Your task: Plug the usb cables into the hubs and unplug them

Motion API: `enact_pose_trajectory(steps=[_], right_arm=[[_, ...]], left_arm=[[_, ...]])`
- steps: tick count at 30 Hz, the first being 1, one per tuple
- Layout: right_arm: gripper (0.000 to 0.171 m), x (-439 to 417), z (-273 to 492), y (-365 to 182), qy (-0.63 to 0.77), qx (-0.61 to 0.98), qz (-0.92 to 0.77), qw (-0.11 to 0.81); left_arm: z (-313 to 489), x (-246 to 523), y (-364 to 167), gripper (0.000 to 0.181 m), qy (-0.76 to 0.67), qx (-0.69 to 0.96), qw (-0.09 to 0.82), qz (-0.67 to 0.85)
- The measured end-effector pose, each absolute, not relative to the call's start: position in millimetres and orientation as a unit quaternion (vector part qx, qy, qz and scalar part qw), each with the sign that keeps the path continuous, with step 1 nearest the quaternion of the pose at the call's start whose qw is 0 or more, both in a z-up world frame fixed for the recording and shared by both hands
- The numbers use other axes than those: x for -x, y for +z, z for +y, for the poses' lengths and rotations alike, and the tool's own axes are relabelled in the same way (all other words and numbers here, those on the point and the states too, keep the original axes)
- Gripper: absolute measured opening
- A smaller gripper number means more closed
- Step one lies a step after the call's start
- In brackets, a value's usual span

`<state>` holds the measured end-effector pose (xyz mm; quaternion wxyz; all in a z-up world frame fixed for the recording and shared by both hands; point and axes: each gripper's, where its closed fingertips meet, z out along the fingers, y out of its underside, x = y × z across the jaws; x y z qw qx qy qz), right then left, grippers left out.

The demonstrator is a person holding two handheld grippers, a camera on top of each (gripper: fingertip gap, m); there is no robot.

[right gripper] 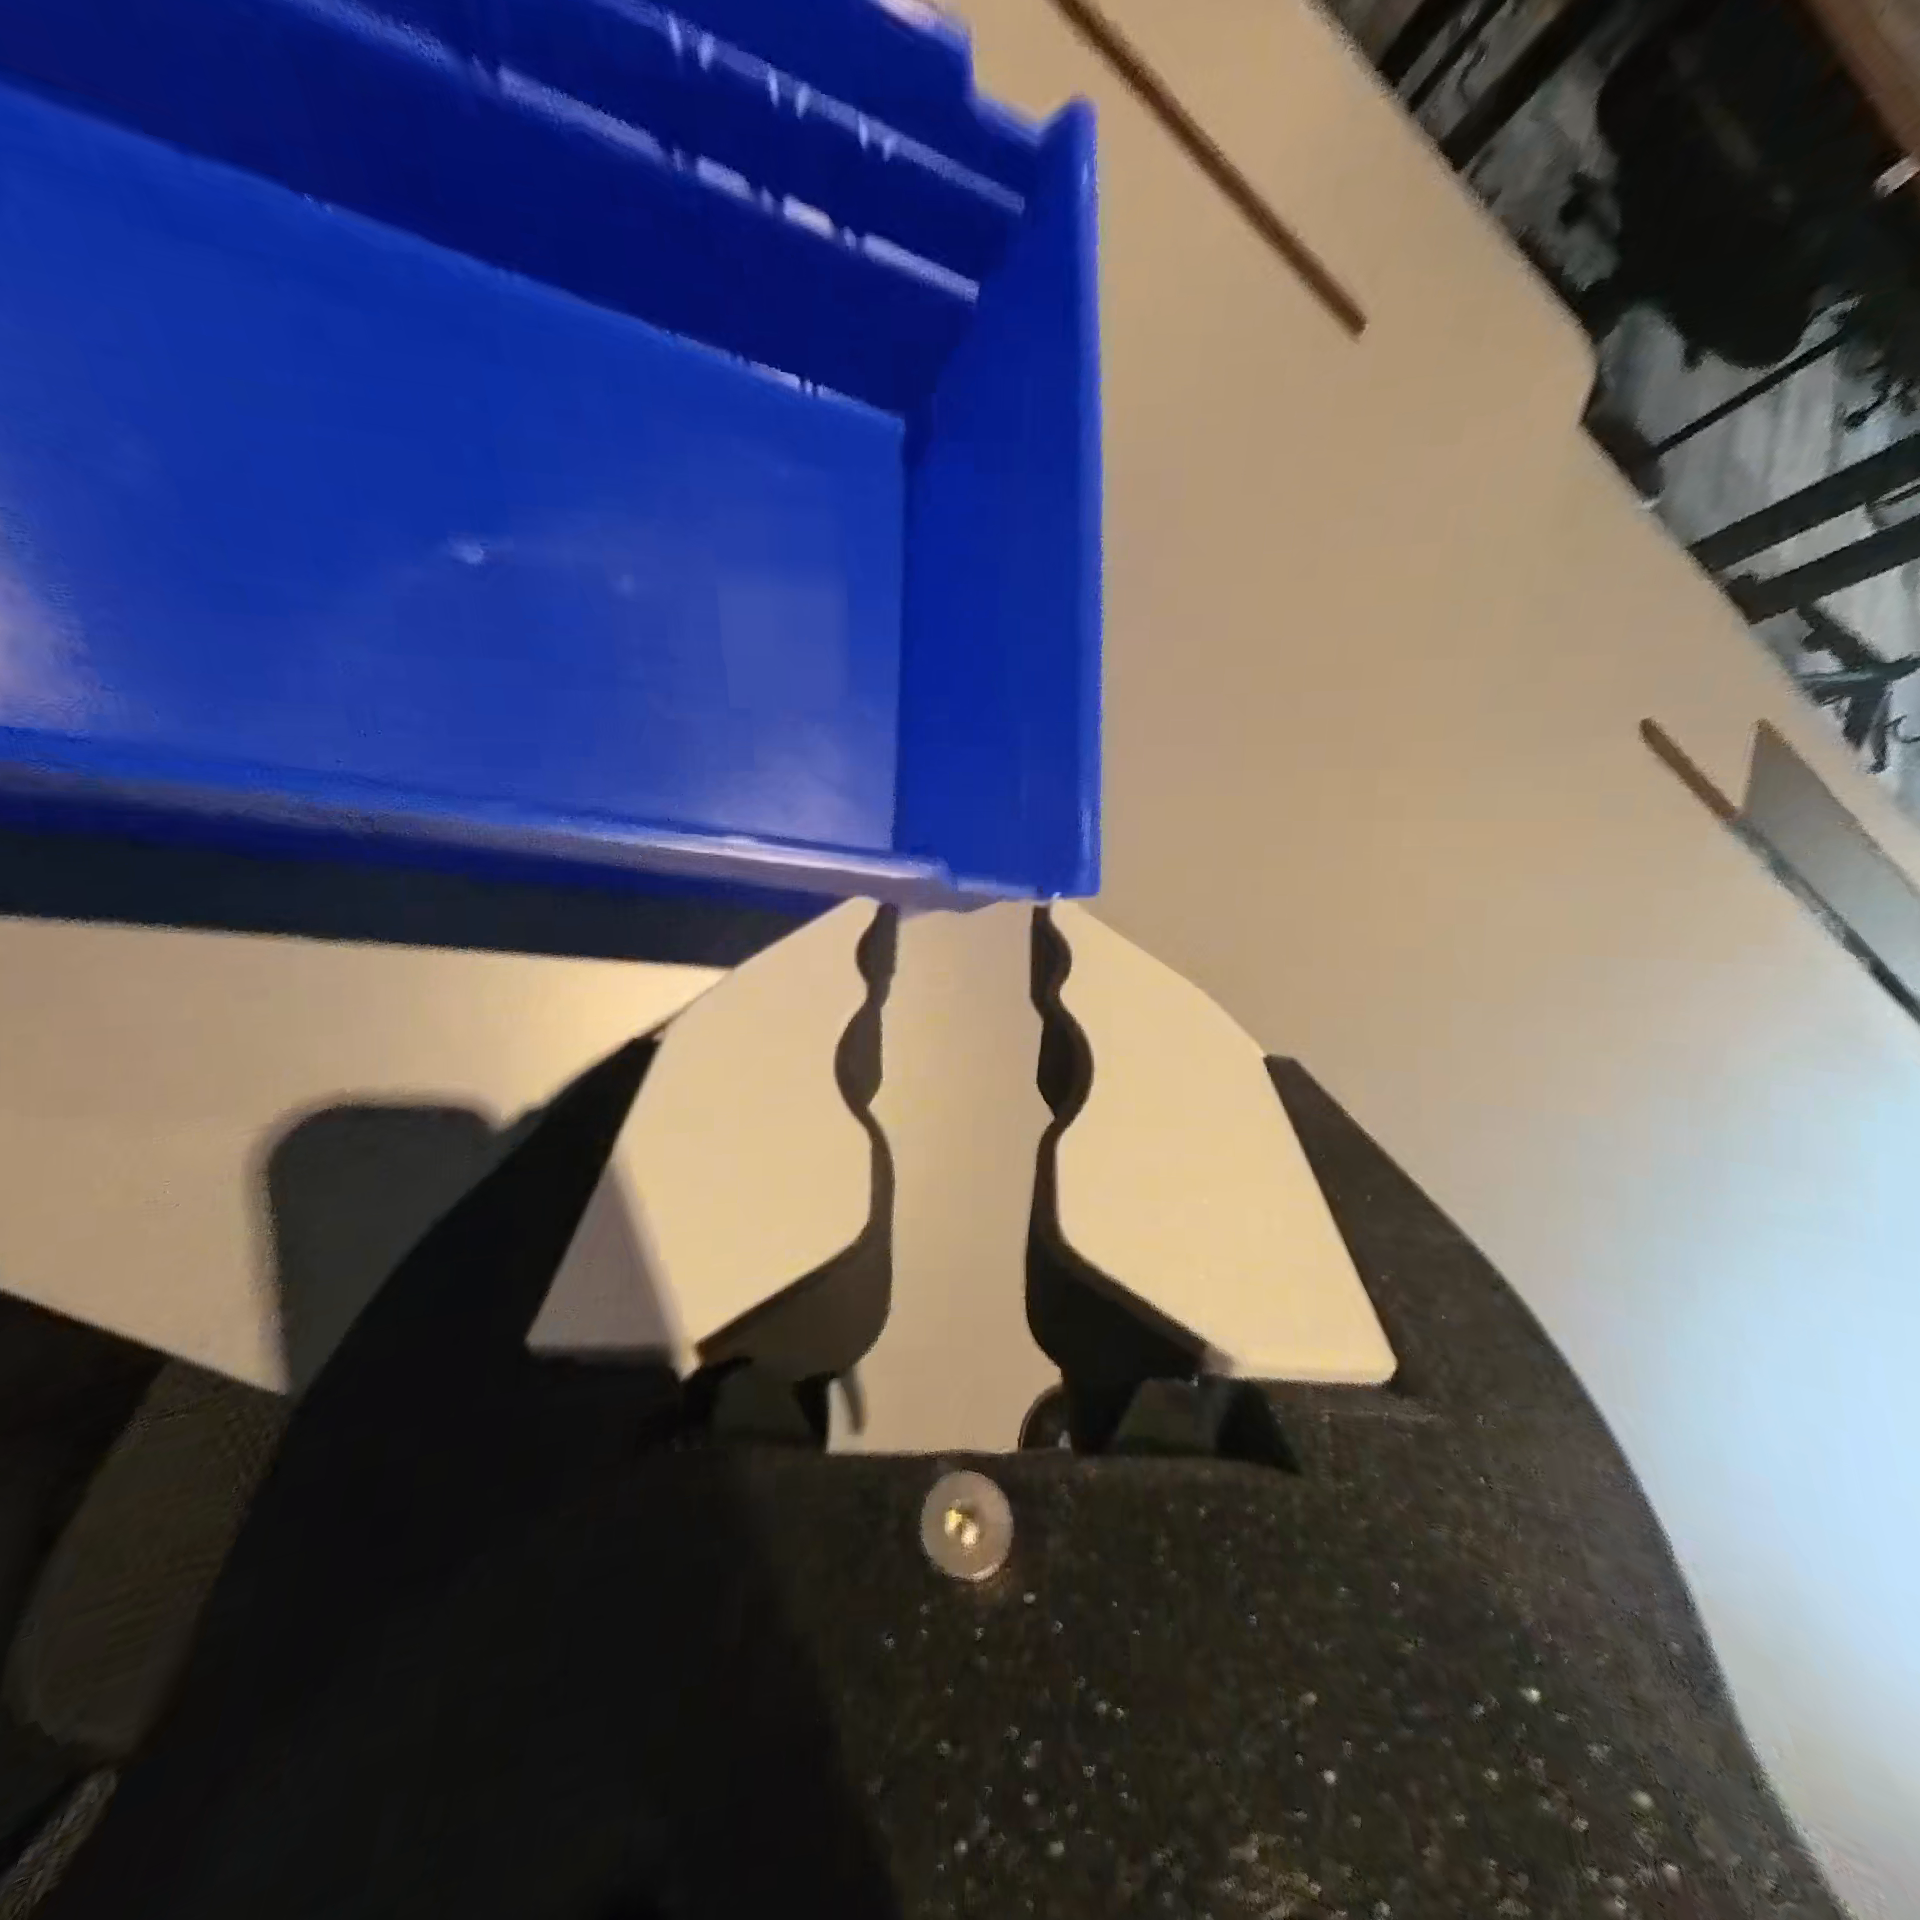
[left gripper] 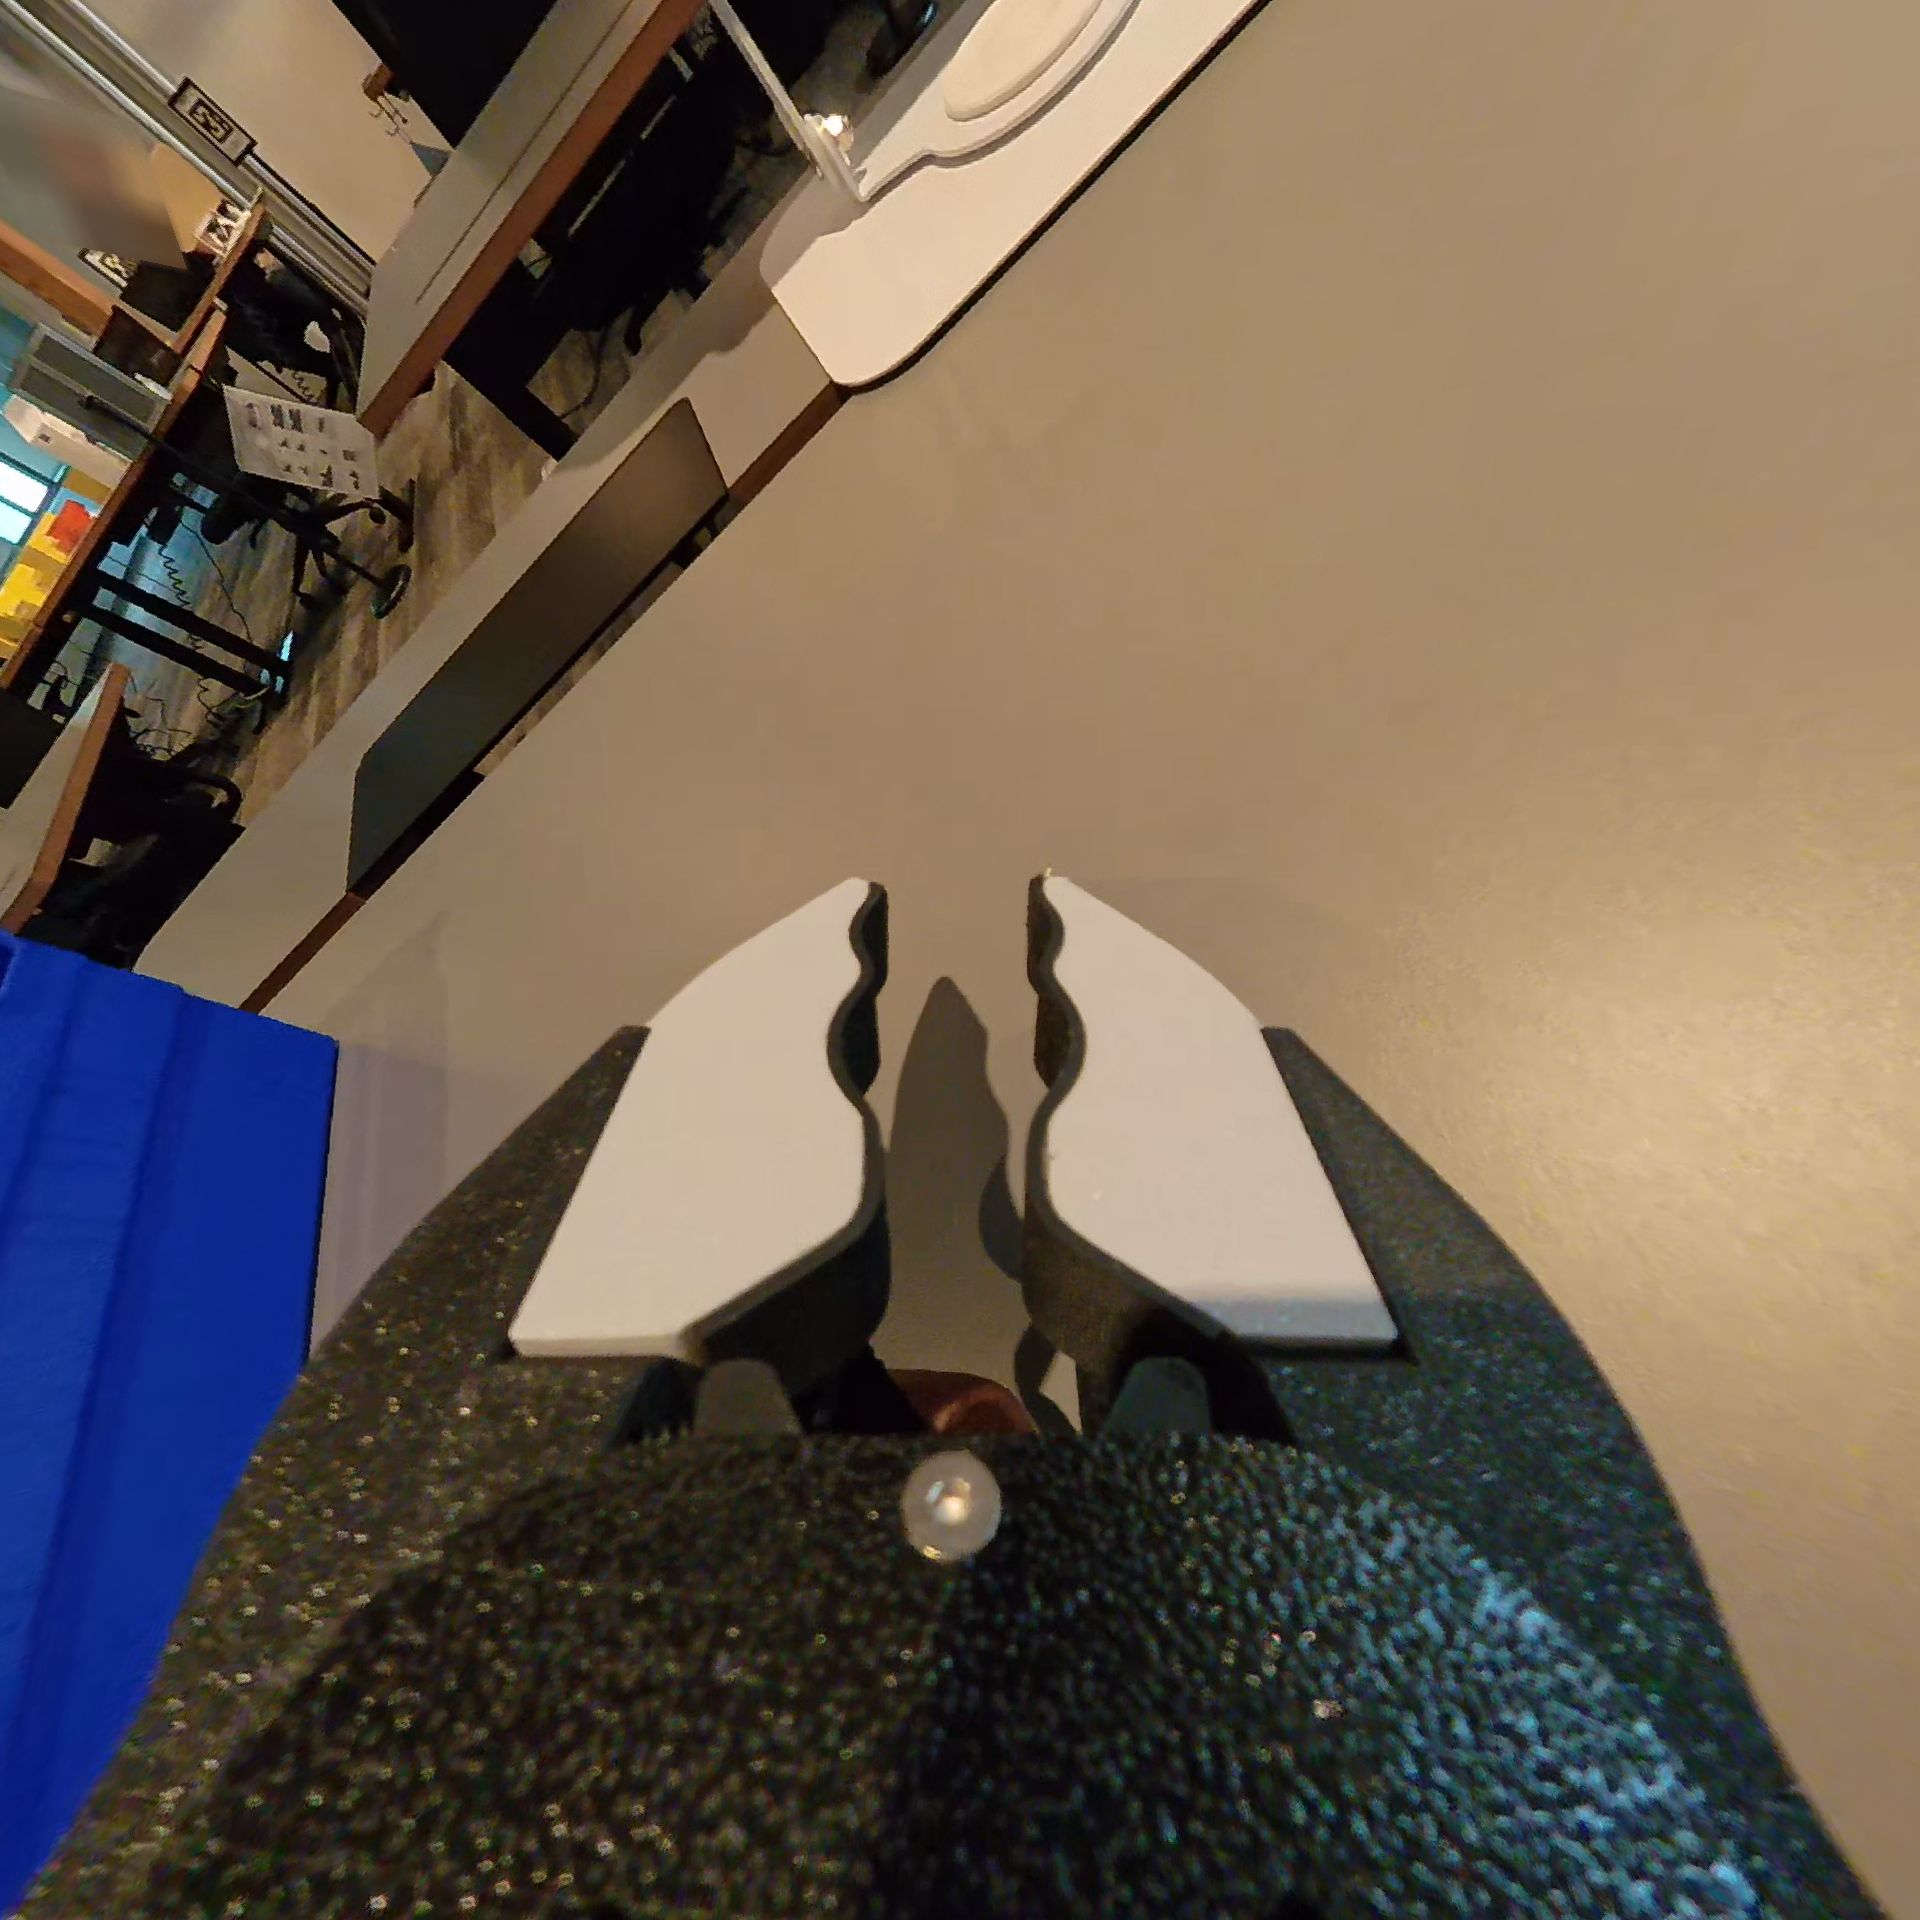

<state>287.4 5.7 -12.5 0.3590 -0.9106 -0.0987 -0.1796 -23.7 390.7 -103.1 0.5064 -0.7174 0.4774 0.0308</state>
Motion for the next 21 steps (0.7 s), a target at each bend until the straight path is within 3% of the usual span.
enact_pose_trajectory(steps=[4,6,13,21], right_arm=[[0.019,-305,18,-39,-0.184,0.924,-0.093,0.322],[0.026,-318,30,-51,-0.183,0.928,-0.082,0.313],[0.031,-373,77,-51,-0.203,0.901,0.024,0.382],[0.034,-307,55,-15,-0.02,0.84,0.075,0.538]], left_arm=[[390,24,-104,0.025,0.032,0.719,0.504,0.478],[391,24,-105,0.025,0.035,0.719,0.501,0.48],[390,24,-104,0.025,0.032,0.717,0.505,0.48],[389,23,-105,0.025,0.035,0.716,0.503,0.483]])
